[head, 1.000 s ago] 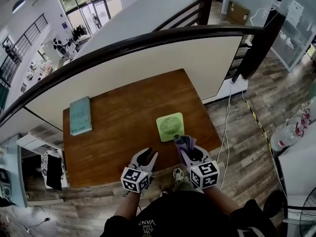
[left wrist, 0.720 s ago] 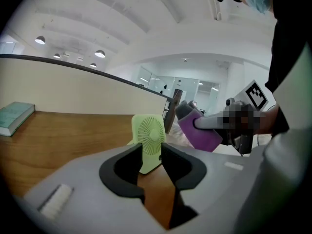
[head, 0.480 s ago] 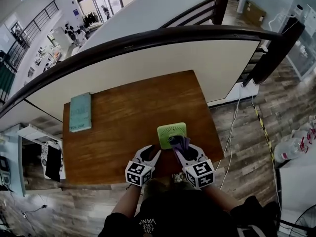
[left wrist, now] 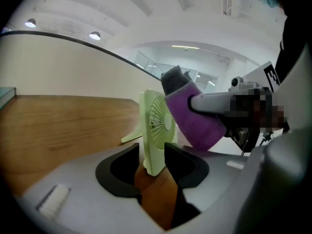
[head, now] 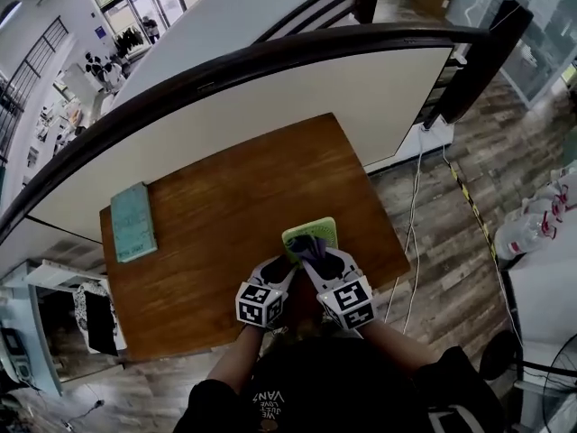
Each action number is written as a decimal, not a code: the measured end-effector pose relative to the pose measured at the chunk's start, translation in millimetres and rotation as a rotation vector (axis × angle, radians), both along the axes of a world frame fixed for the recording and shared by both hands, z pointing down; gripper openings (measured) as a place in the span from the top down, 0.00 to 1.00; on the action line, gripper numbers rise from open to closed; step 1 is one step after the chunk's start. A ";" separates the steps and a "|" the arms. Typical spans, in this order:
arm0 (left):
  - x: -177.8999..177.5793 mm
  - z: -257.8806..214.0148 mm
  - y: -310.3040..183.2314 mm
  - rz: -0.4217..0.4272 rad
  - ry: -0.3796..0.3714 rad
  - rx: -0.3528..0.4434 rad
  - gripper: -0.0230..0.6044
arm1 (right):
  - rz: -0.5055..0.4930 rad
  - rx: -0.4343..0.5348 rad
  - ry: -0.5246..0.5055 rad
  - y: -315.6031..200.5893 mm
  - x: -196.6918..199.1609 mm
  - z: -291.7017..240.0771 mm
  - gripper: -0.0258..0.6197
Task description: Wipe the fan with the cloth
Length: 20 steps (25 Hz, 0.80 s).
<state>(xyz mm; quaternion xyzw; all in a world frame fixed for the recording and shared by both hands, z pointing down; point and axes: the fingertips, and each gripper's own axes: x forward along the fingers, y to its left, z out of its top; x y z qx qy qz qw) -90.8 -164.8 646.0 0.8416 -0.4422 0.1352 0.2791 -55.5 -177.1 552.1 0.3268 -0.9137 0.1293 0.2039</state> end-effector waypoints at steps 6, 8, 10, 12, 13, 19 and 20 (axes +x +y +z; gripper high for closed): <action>4.1 3.9 -9.2 0.059 0.020 -0.020 0.73 | 0.015 0.027 0.001 -6.9 -20.7 0.2 0.78; 5.7 4.8 -12.1 0.074 0.015 -0.014 0.73 | 0.016 0.026 0.009 -8.1 -24.9 2.9 0.78; 7.0 6.2 -13.6 0.082 0.009 -0.010 0.79 | 0.019 0.014 0.021 -8.4 -27.2 6.5 0.78; 7.3 6.4 -13.8 0.087 0.004 -0.005 0.80 | 0.026 0.007 0.025 -9.4 -27.7 7.7 0.78; 7.5 5.3 -14.2 0.090 0.005 -0.002 0.80 | 0.028 0.003 0.026 -9.8 -27.0 8.6 0.78; 9.6 1.2 -14.5 0.099 0.020 -0.008 0.82 | 0.043 -0.008 0.032 -15.9 -14.5 13.3 0.78; 9.6 1.9 -14.5 0.100 0.021 -0.009 0.82 | 0.049 -0.011 0.032 -17.5 -10.5 13.7 0.78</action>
